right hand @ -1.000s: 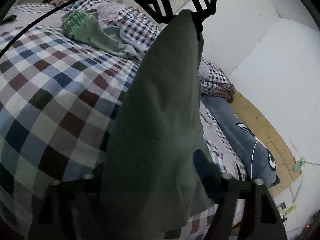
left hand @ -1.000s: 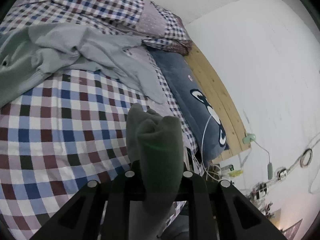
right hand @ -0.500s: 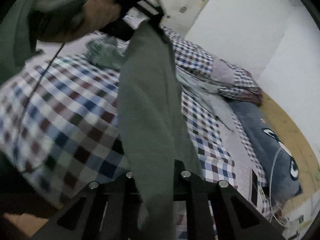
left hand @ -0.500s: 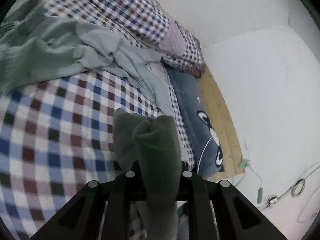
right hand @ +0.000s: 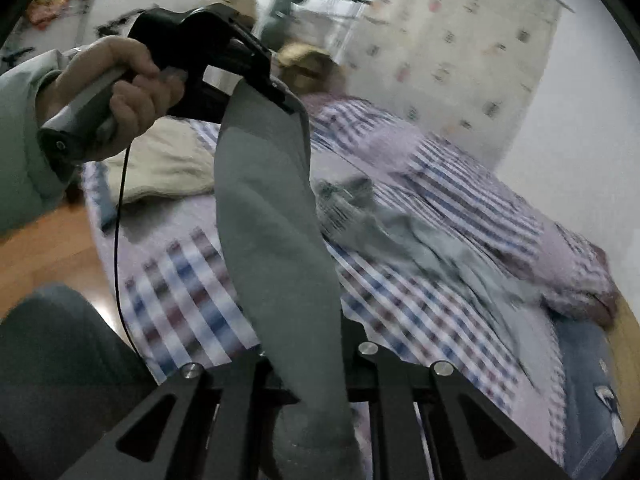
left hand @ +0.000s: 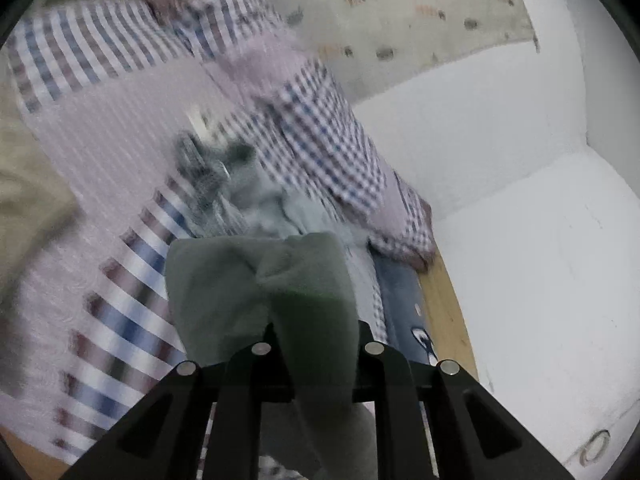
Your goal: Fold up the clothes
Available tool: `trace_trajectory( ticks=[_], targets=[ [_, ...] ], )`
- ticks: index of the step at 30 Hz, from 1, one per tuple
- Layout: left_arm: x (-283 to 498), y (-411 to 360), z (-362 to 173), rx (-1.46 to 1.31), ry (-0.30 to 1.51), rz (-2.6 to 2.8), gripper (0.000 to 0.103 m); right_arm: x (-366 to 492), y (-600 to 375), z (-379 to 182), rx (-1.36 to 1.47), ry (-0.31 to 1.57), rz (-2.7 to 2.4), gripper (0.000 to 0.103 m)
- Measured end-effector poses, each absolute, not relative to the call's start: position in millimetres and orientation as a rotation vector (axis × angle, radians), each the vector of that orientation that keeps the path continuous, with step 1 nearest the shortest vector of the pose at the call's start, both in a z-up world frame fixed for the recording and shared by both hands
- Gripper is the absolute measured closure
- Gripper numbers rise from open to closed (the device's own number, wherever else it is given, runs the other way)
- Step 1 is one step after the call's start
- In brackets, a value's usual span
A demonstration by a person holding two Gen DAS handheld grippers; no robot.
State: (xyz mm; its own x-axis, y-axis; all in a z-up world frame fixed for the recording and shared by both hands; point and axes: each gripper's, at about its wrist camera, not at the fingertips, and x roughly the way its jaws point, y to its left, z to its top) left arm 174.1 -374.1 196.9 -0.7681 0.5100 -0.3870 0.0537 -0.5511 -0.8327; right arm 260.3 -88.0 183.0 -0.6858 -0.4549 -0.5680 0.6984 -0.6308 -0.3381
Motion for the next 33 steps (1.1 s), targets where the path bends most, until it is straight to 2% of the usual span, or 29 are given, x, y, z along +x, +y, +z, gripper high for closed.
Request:
trace_trajectory(
  ticks=[10,19,26,28,33],
  targets=[
    [189,-522,243,-0.789,-1.377,2.661,0.09,200,-225,229,0.411,0.653,-2.099,0.095],
    [147,-627,251,-0.763,-1.381,2.802,0.09,136,-339,231,0.286,0.759,-2.066,0.095],
    [140,-684,233,-0.747,-1.352,2.896,0.09,137,-406,193,0.125,0.916,-2.085,0.095],
    [146,-699,215,-0.798,-1.339,2.916,0.09,148,-424,169,0.084,0.969,-2.078,0.095],
    [186,-733,150,-0.911,-1.472,2.897,0.09,201,-452,110,0.044,1.066,-1.965,0.095]
  ],
)
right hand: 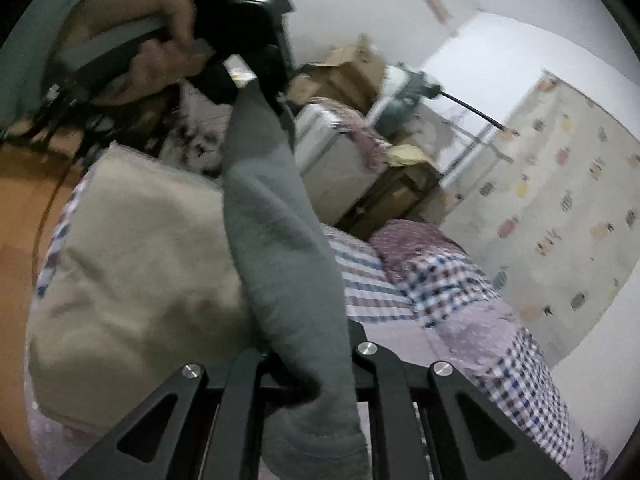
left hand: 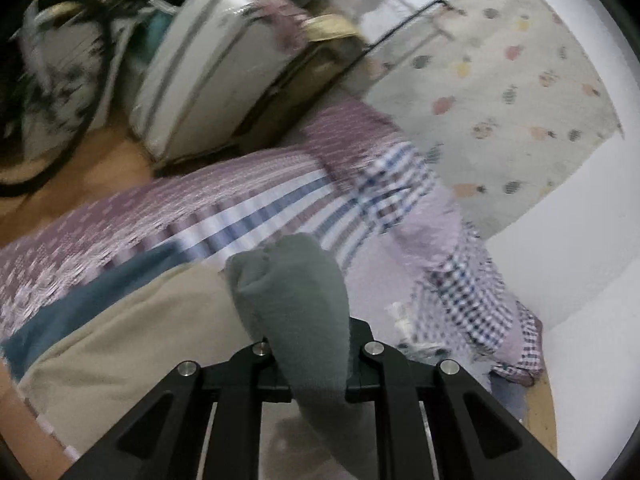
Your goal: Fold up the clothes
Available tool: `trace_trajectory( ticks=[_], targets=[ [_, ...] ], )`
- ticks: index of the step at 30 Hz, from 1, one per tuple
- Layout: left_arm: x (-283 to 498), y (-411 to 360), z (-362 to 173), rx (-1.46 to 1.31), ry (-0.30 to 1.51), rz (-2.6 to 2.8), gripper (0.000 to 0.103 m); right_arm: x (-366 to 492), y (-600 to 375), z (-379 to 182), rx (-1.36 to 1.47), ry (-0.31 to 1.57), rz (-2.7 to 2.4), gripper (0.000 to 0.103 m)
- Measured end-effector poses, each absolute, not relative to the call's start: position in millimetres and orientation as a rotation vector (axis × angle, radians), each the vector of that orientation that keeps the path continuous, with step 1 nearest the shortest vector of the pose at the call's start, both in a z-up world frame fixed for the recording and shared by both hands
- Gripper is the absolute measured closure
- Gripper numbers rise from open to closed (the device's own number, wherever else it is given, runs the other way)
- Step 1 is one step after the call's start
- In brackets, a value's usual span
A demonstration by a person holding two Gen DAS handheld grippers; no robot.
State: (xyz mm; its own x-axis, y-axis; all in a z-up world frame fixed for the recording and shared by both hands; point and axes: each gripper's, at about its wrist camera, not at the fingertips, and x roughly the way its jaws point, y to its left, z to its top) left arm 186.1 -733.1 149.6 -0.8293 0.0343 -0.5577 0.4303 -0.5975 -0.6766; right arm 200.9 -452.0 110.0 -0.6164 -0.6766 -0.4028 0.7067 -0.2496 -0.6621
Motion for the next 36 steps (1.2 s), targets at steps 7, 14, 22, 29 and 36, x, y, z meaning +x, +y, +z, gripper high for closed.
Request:
trace_trajectory(
  ticks=[7,14,22,29,36],
  targets=[
    [255,-746,101,0.719,1.281,-2.487,0.09,258,-470,54,0.001,1.151,-1.839,0.094],
    [277,-745,65,0.826,1.15,-2.39,0.063,273,-475,27,0.112,1.177,-1.782,0.043],
    [318,-716,105,0.639,0.935,-2.4,0.019,273,-396,73,0.254,0.89,-1.833,0.02],
    [315,-612,174,0.554,0.721,-2.61,0.016,249,-272,135,0.387,0.609,-2.124,0.017],
    [281,-458,209,0.548,0.651,-2.782,0.016,228,-153,176,0.556,0.373,-2.412,0.015]
  ],
)
